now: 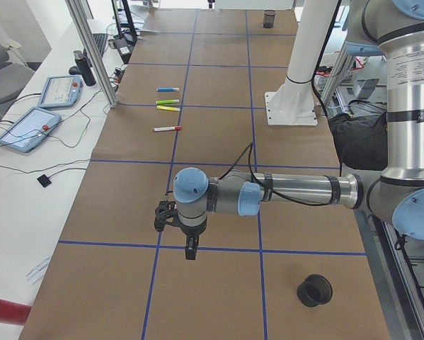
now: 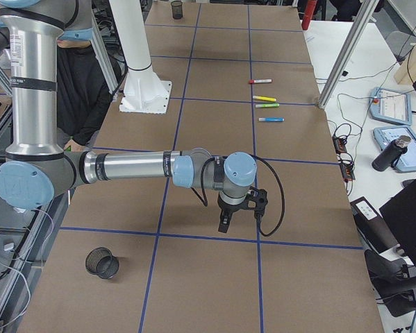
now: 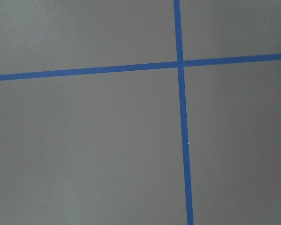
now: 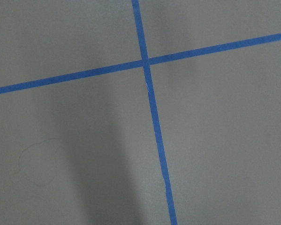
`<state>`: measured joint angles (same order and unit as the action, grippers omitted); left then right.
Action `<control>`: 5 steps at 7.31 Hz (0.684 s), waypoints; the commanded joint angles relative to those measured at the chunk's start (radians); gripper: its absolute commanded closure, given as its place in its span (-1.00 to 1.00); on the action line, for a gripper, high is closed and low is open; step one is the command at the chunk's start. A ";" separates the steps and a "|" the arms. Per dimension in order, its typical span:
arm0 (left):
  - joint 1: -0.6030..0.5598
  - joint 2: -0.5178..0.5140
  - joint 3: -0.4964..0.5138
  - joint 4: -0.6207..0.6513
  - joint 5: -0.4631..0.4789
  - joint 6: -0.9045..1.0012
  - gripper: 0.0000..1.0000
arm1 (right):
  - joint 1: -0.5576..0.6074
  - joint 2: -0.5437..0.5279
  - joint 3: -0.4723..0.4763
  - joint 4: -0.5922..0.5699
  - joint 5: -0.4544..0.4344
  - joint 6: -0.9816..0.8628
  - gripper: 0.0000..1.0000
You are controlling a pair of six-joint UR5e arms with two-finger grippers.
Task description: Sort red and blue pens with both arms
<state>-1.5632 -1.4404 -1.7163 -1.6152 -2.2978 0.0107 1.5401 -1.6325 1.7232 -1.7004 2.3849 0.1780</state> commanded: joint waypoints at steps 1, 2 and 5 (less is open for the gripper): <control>0.000 0.002 0.004 -0.008 -0.002 0.000 -1.00 | 0.000 0.003 0.003 -0.001 0.000 0.000 -1.00; 0.000 0.002 0.006 -0.008 0.000 0.000 -1.00 | 0.000 0.003 0.003 -0.001 0.000 0.000 -1.00; 0.002 -0.008 0.003 -0.003 0.003 -0.002 -1.00 | 0.000 0.008 0.003 0.001 0.000 0.005 -1.00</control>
<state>-1.5627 -1.4415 -1.7121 -1.6219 -2.2963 0.0105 1.5401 -1.6287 1.7257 -1.6999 2.3853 0.1796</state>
